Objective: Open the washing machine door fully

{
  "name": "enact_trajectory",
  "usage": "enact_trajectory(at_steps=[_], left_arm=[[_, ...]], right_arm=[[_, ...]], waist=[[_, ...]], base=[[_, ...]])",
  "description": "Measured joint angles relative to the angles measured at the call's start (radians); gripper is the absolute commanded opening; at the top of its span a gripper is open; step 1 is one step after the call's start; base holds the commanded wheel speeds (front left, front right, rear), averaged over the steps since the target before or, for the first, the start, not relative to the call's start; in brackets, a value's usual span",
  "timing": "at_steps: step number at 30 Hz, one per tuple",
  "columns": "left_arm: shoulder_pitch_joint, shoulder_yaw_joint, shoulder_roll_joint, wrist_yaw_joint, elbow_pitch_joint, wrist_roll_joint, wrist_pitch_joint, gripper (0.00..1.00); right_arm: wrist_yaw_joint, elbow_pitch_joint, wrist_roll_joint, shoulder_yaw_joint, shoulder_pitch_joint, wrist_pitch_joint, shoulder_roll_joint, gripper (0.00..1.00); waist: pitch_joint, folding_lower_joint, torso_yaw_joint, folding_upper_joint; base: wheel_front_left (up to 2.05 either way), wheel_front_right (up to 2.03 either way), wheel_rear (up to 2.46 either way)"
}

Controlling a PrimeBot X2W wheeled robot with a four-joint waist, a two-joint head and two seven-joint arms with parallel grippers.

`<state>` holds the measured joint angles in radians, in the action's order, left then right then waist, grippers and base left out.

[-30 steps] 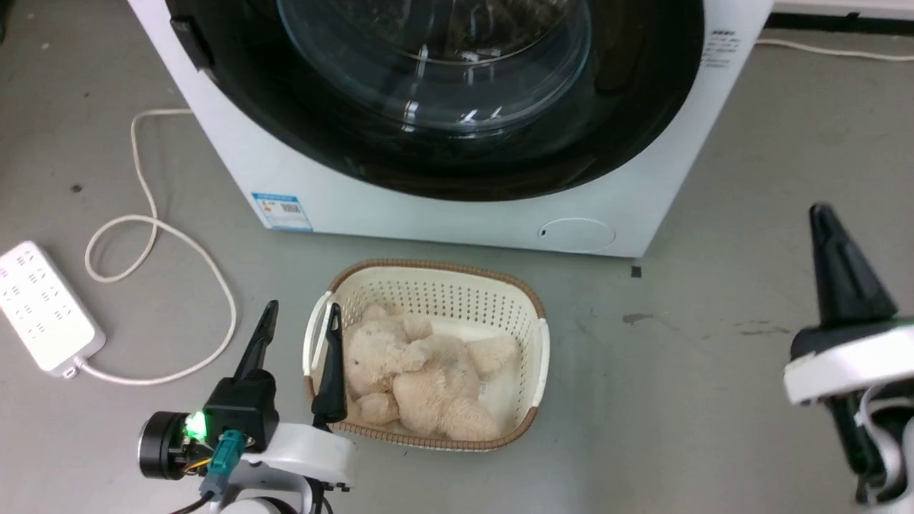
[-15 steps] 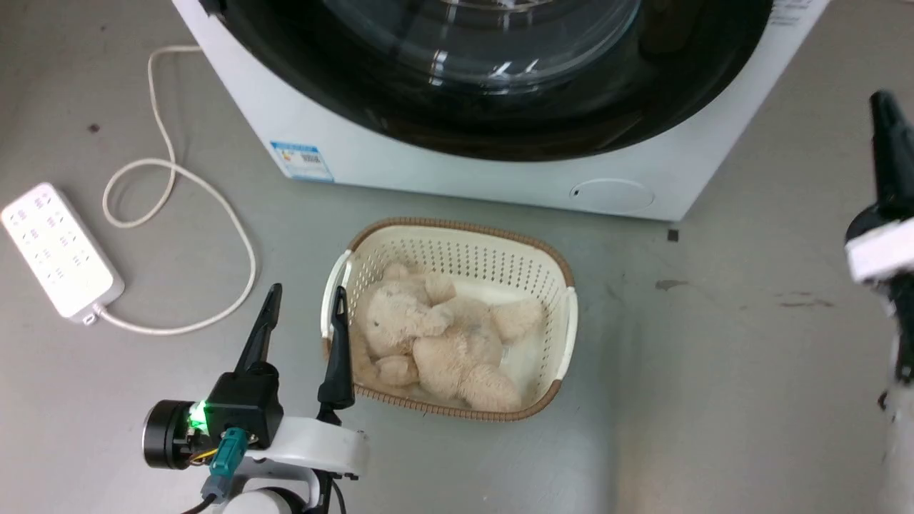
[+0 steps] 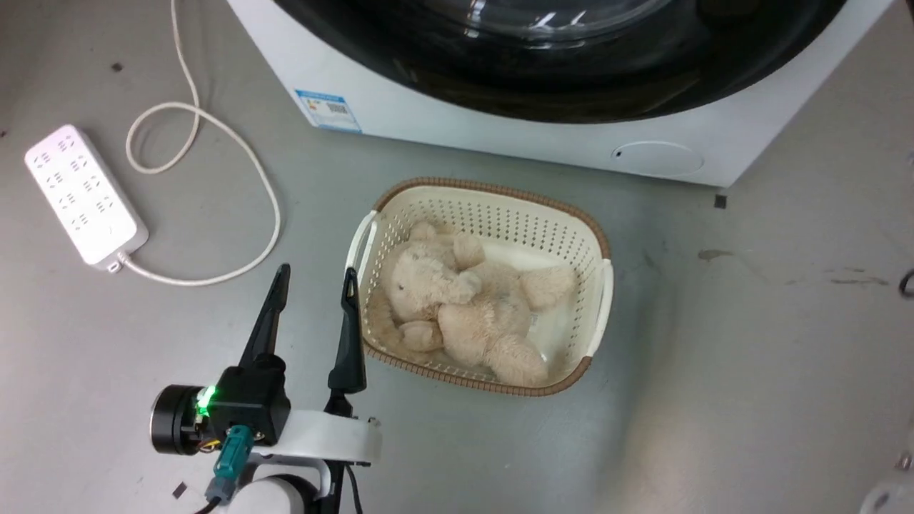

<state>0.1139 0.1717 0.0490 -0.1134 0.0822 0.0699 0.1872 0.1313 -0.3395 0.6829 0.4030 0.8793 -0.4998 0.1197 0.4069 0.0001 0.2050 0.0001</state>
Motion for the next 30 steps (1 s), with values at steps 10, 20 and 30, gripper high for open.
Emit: enact_trajectory(at_steps=[10, 20, 30], left_arm=[[0.036, 0.014, 0.000, -0.008, 0.022, 0.013, 0.022, 1.00], [0.069, 0.039, 0.000, -0.023, 0.023, 0.022, 0.044, 1.00], [0.077, 0.036, 0.000, -0.024, 0.015, 0.037, 0.062, 1.00]], right_arm=[[0.000, -0.138, -0.006, 0.095, 0.216, -0.149, 0.013, 0.00], [-0.002, -0.207, -0.021, 0.200, 0.369, -0.277, 0.013, 0.00], [-0.002, -0.207, -0.004, 0.257, 0.359, -0.428, 0.001, 0.00]], waist=[[0.063, 0.0000, 0.030, 0.0000], [0.113, 0.0000, 0.065, 0.0000], [0.095, -0.0001, 0.065, 0.0000]], base=[[0.00, 0.00, 0.00], [0.00, 0.00, 0.00], [0.00, 0.00, 0.00]])
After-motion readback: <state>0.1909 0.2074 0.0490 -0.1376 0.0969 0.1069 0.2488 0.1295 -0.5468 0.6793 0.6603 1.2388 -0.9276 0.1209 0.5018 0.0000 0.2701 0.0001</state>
